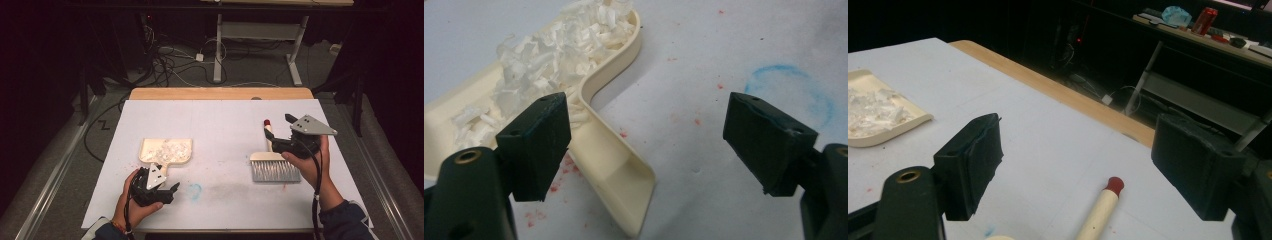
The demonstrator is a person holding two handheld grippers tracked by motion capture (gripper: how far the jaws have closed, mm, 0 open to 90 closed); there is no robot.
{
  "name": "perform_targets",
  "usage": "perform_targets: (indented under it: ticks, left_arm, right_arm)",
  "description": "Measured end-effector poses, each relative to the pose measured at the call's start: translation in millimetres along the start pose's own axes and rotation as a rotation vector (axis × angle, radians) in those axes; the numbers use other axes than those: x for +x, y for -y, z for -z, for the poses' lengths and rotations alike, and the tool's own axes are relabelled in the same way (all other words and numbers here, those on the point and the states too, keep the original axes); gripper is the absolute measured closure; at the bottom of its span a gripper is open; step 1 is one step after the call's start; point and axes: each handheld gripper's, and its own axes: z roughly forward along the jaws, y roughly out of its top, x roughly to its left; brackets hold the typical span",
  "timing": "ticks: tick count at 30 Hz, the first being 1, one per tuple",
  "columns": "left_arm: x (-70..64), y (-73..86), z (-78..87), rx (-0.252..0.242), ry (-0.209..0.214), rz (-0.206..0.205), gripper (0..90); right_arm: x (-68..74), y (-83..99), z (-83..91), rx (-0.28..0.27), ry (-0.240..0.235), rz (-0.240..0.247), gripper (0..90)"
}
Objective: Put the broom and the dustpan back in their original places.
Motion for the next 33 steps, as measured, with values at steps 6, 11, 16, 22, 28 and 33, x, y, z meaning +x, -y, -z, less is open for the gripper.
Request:
perform_targets:
  ticks: [6, 11, 16, 22, 28, 33]
  left_arm:
    - [-0.5, 0.1, -0.3, 0.001, -0.001, -0.006, 18.5]
    - [-0.4, 0.0, -0.2, 0.0, 0.0, -0.008, 18.6]
    - [-0.9, 0.0, -0.1, 0.005, -0.002, -0.019, 18.5]
    - [-1.3, 0.1, -0.6, 0.009, -0.005, -0.026, 18.5]
    - [-1.8, 0.0, -1.2, 0.013, -0.007, -0.032, 18.5]
    - [-2.2, 0.1, -1.4, 0.014, -0.005, -0.036, 18.5]
  right_arm:
    - [4.9, 0.1, 5.1, 0.0, -0.011, 0.023, 20.7]
    - [6.1, 0.6, 9.1, -0.006, -0.017, 0.024, 20.7]
    - [6.4, 1.0, 13.4, -0.001, -0.015, 0.033, 20.7]
    - [7.6, 3.2, 20.2, 0.001, -0.022, 0.039, 20.7]
    - [9.4, 6.2, 27.7, -0.007, -0.03, 0.045, 20.7]
    - [10.8, 8.3, 33.7, -0.011, -0.033, 0.066, 20.4]
